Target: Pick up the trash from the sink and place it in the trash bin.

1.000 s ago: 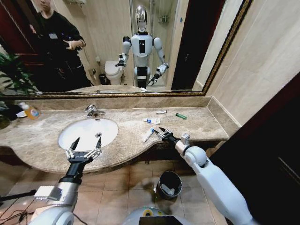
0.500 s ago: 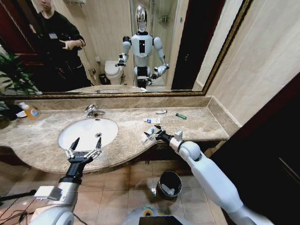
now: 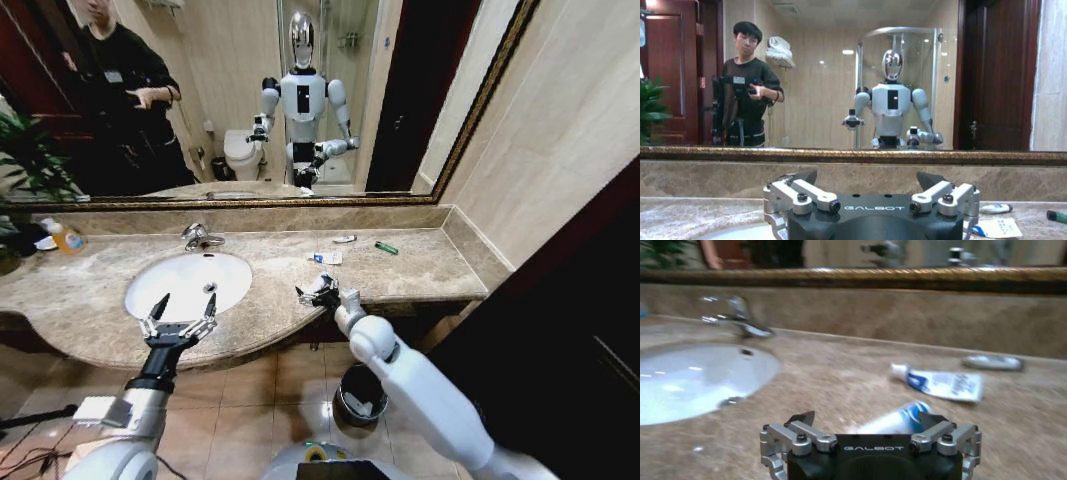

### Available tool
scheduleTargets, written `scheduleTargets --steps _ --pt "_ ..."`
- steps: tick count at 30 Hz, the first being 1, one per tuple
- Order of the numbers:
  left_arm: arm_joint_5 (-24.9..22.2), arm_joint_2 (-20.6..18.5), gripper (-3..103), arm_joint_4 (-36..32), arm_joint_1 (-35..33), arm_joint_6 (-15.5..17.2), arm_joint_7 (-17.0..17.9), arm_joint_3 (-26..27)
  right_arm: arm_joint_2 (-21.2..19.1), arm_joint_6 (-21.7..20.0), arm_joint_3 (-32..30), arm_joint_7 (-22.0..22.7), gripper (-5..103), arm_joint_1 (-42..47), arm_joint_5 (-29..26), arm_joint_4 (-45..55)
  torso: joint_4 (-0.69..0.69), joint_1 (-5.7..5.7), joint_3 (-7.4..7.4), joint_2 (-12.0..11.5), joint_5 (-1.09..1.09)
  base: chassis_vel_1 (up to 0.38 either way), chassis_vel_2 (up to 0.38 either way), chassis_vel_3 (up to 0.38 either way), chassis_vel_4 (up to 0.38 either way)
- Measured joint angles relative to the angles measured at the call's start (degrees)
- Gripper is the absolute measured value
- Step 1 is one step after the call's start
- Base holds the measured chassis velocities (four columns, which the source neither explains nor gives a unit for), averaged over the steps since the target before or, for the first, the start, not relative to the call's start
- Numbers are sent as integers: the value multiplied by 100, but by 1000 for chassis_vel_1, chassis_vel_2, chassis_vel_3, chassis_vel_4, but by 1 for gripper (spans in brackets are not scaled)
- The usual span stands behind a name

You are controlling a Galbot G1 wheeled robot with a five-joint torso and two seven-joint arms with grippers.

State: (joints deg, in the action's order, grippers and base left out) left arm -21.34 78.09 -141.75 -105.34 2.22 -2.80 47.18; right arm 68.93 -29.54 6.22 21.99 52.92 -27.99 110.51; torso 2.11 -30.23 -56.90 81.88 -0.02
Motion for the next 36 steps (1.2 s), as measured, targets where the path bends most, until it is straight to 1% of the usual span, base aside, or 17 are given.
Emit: scheduleTargets --steps 2,3,4,5,7,9,12,14,18,23,24,26,27,28,30,32,36 --pt "0 0 100 0 0 0 0 0 161 -29 113 618 100 54 -284 -9 0 0 0 0 0 0 0 0 0" --pt "0 0 100 0 0 0 0 0 213 -30 134 779 100 51 -402 -21 0 0 0 0 0 0 0 0 0" --pt "0 0 100 0 0 0 0 0 213 -30 134 779 100 51 -402 -21 0 0 0 0 0 0 0 0 0" --pt "0 0 100 0 0 0 0 0 340 -26 179 1104 100 27 -699 -45 0 0 0 0 1 0 0 0 0" --pt "0 0 100 0 0 0 0 0 524 31 196 1431 100 -43 -1081 -63 1 0 0 0 0 0 0 0 0" --pt "0 0 100 0 0 0 0 0 591 54 197 1496 102 -77 -1187 -65 1 0 0 0 -1 0 0 0 0" --pt "0 0 100 0 0 0 0 0 699 72 206 1528 99 -144 -1249 -66 0 0 0 0 -1 0 0 0 0" --pt "0 0 100 0 0 0 0 0 738 72 217 1529 99 -158 -1232 -88 0 0 0 0 -1 0 0 0 0" --pt "0 0 100 0 0 0 0 0 845 78 237 1515 99 -191 -1066 -250 0 0 0 0 0 0 0 0 0" --pt "0 0 100 0 0 0 0 0 910 133 211 1443 94 -277 -793 -572 0 0 0 0 1 0 0 0 0" --pt "0 0 100 0 0 0 0 0 910 133 211 1443 94 -277 -793 -572 0 0 0 0 1 0 0 0 0" --pt "0 0 100 0 0 0 0 0 911 180 190 1382 98 -291 -687 -650 0 0 0 0 1 0 0 0 0" --pt "0 0 100 0 0 0 0 0 914 203 182 1352 94 -298 -638 -681 0 0 0 0 1 0 0 0 0" --pt "0 0 100 0 0 0 0 0 914 203 182 1352 94 -298 -638 -681 0 0 0 0 1 0 0 0 0" --pt "0 0 100 0 0 0 0 0 922 232 176 1314 86 -300 -559 -718 0 0 0 0 1 0 0 0 0" --pt "0 0 100 0 0 0 0 0 928 238 176 1307 86 -294 -543 -723 0 0 0 0 1 0 0 0 0" --pt "0 0 100 0 0 0 0 0 951 253 176 1275 69 -252 -430 -769 0 0 0 0 1 0 0 0 0"
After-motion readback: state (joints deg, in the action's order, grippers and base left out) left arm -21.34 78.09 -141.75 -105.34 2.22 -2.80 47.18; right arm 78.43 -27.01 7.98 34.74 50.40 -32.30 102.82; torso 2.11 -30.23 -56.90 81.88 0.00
